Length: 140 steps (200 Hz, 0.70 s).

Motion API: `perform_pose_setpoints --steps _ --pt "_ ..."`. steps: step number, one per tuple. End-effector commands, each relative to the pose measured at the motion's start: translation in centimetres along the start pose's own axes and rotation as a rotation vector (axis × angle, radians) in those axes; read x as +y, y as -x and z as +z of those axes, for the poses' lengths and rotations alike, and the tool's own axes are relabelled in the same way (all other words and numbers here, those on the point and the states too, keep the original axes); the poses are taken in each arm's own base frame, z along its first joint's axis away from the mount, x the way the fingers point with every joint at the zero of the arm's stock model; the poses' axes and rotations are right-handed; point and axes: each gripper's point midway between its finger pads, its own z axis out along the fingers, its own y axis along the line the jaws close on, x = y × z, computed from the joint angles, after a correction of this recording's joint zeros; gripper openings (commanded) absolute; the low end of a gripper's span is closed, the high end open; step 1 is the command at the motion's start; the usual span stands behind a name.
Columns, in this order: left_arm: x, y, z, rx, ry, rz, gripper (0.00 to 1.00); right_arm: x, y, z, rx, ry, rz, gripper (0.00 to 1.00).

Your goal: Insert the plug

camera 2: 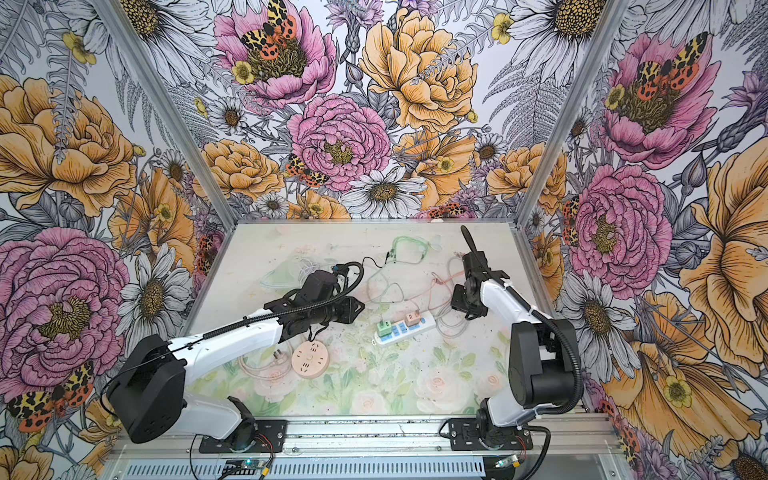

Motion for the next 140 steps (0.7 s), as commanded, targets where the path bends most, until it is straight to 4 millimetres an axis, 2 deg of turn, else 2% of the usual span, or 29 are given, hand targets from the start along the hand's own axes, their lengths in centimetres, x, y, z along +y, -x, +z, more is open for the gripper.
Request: perform_pose_setpoints --steps 1,37,71,118,140 --pt "1.0 -1.3 0.4 0.026 0.046 -0.075 0.27 1.0 1.3 -2.3 -0.058 0.050 0.021 0.43" --pt "0.7 -3.0 2.5 0.069 0.042 -0.101 0.27 1.7 1.2 -4.2 -0.092 0.102 0.015 0.42" --pt "0.3 -4.8 5.1 0.108 0.038 -0.130 0.26 1.3 1.0 -5.7 -0.129 0.090 0.009 0.41" --pt "0.2 -6.8 6.9 0.137 0.049 -0.151 0.24 1.1 1.0 -7.7 -0.177 0.091 0.005 0.38" --pt "0.0 -7.9 7.6 0.154 0.059 -0.156 0.23 0.9 0.9 -7.8 -0.185 0.081 -0.002 0.38"
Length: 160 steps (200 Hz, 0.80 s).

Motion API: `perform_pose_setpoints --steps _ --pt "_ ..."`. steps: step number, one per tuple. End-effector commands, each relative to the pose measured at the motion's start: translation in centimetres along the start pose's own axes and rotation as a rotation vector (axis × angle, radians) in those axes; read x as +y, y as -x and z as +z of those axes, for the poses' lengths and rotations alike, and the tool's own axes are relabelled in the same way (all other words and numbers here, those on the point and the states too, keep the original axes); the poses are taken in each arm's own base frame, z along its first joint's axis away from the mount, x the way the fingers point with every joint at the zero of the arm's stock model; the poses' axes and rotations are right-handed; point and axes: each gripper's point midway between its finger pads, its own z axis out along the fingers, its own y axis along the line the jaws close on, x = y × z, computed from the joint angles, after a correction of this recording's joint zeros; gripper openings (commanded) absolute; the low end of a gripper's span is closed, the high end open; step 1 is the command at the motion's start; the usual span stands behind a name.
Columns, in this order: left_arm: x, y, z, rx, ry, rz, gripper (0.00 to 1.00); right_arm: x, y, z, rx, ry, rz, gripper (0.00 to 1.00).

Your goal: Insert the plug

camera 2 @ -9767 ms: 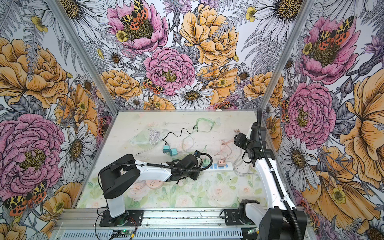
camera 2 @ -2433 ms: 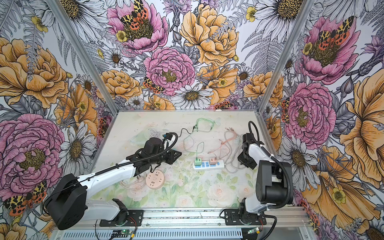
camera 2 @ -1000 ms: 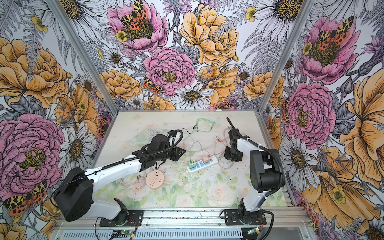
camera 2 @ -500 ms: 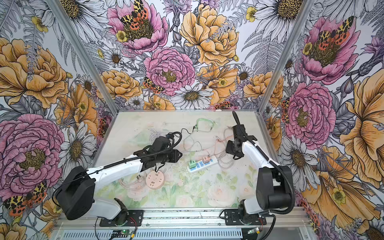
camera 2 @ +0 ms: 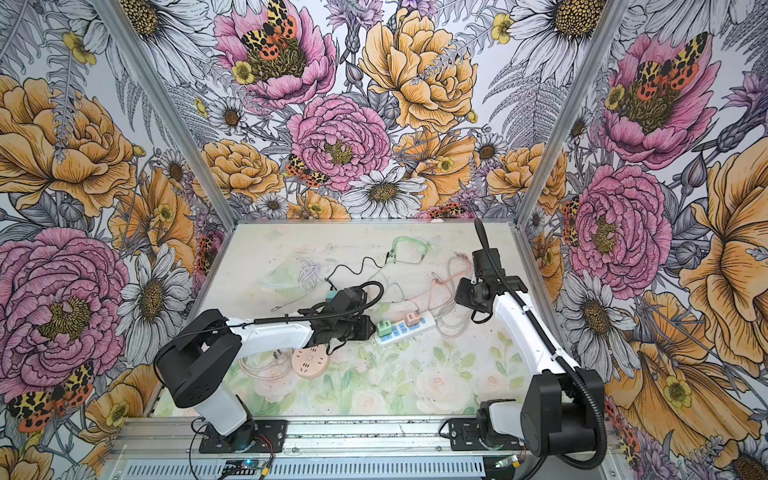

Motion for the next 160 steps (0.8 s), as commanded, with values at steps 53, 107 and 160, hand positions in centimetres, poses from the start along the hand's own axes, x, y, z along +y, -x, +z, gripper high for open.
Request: perform_pose_setpoints --steps 53,107,160 --pt "-1.7 -1.7 1.5 -0.002 -0.023 -0.025 0.22 0.9 0.4 -1.0 -0.027 0.000 -0.031 0.37" --pt "-3.1 -2.7 0.6 0.015 -0.055 -0.018 0.22 2.7 -0.1 -1.3 -0.025 0.039 -0.070 0.37" --pt "0.1 1.6 -6.7 -0.075 0.138 0.100 0.24 5.3 0.3 -2.8 -0.071 0.076 -0.133 0.37"
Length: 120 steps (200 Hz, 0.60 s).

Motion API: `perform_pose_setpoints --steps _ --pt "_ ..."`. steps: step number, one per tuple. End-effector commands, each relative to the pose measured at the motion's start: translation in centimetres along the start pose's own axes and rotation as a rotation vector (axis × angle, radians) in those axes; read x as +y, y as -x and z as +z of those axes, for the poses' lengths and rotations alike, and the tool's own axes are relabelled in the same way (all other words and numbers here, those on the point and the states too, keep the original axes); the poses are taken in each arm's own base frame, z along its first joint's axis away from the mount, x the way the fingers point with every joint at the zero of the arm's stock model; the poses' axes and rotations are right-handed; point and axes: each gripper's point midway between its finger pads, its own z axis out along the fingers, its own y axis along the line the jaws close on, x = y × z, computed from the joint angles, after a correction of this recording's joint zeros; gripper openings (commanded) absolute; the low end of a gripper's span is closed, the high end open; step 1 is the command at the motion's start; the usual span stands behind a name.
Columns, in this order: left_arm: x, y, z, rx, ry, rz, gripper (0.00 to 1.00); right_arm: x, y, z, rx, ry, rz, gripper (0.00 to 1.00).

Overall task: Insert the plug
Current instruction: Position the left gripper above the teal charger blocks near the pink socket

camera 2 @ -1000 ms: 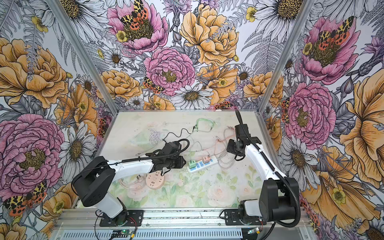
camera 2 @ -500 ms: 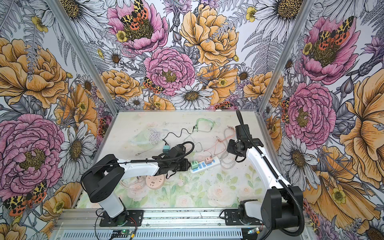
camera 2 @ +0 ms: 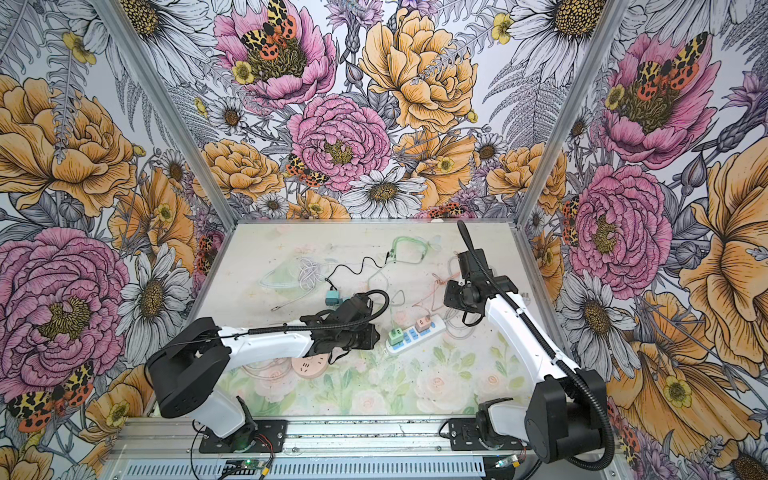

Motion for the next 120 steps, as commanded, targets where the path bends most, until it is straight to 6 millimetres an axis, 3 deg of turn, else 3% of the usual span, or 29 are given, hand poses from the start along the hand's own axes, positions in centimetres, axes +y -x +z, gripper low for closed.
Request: perform_pose_setpoints --steps 1,33,56,93,120 --pt "2.2 3.3 -4.3 -0.076 0.113 0.063 0.24 1.7 1.9 -2.3 -0.090 0.029 -0.023 0.37" --pt "5.8 6.5 -9.0 -0.169 0.185 0.024 0.32 4.1 2.4 -3.6 -0.131 0.056 -0.079 0.38" --pt "8.2 7.5 -11.2 -0.198 0.229 -0.001 0.39 5.9 2.4 -4.3 -0.157 0.071 -0.136 0.39" --pt "12.4 7.3 -12.8 -0.168 0.334 -0.050 0.46 10.2 2.4 -5.3 -0.213 0.164 -0.240 0.41" --pt "14.3 7.1 -12.9 -0.159 0.354 -0.101 0.47 13.0 2.5 -5.2 -0.217 0.213 -0.296 0.43"
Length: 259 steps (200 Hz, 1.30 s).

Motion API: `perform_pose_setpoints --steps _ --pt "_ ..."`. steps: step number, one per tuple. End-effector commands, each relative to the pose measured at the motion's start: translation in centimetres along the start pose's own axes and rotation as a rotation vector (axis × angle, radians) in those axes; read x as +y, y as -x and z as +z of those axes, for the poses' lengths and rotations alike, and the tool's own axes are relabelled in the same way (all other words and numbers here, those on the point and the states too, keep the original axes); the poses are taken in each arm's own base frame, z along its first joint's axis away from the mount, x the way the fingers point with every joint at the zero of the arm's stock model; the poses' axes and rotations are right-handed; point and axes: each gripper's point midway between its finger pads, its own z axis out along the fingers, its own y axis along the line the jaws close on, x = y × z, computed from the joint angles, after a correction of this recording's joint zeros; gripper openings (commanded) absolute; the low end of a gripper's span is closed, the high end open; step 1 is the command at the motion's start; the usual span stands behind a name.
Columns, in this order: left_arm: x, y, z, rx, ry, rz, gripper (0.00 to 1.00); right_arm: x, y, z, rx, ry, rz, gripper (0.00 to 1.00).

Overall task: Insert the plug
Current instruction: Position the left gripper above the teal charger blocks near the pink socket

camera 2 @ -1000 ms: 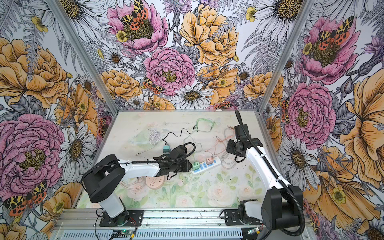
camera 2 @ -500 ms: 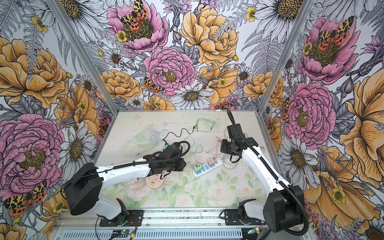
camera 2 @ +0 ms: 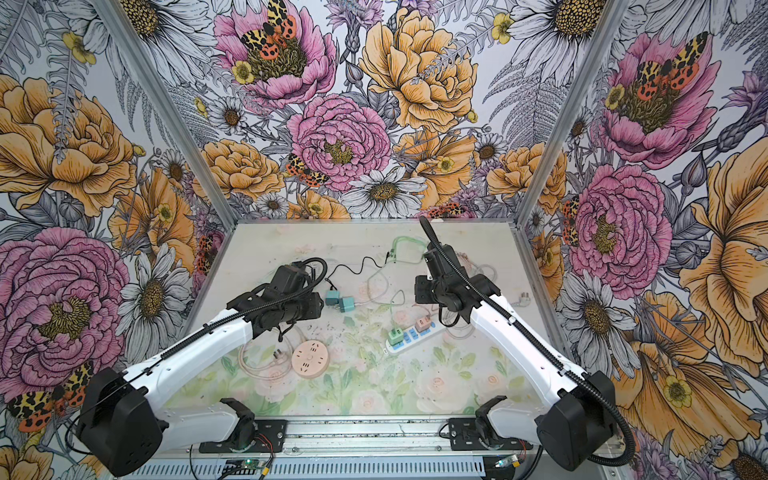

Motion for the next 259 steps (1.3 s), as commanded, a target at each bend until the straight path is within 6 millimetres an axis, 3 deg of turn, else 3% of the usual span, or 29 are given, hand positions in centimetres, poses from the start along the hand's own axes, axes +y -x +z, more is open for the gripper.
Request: perform_pose_setpoints --steps 1,42,96,125,160,179,213,259 --pt "2.0 -0.3 -0.2 0.021 0.046 -0.001 0.47 2.5 2.9 -0.5 -0.087 0.051 -0.048 0.44" --pt "3.7 -1.9 -0.4 0.093 0.079 -0.064 0.49 6.1 3.2 0.9 -0.068 0.095 -0.130 0.44" --pt "5.6 -8.4 -2.8 0.148 0.095 -0.266 0.16 6.9 3.9 1.4 -0.097 0.090 -0.155 0.44" --pt "6.4 -11.3 -3.9 0.159 0.148 -0.301 0.07 7.3 4.4 1.9 -0.097 0.094 -0.183 0.45" --pt "6.6 -14.2 -4.1 0.190 0.212 -0.328 0.01 7.9 4.5 2.6 -0.084 0.116 -0.192 0.45" --pt "7.0 -14.7 -4.0 0.142 0.240 -0.351 0.00 7.9 4.4 2.7 -0.086 0.117 -0.198 0.45" --pt "7.6 -16.6 -3.2 0.205 0.289 -0.338 0.00 7.7 4.4 2.6 -0.091 0.109 -0.215 0.45" --pt "6.8 -17.1 -1.0 0.230 0.271 -0.326 0.00 7.5 4.7 2.6 -0.098 0.100 -0.219 0.45"
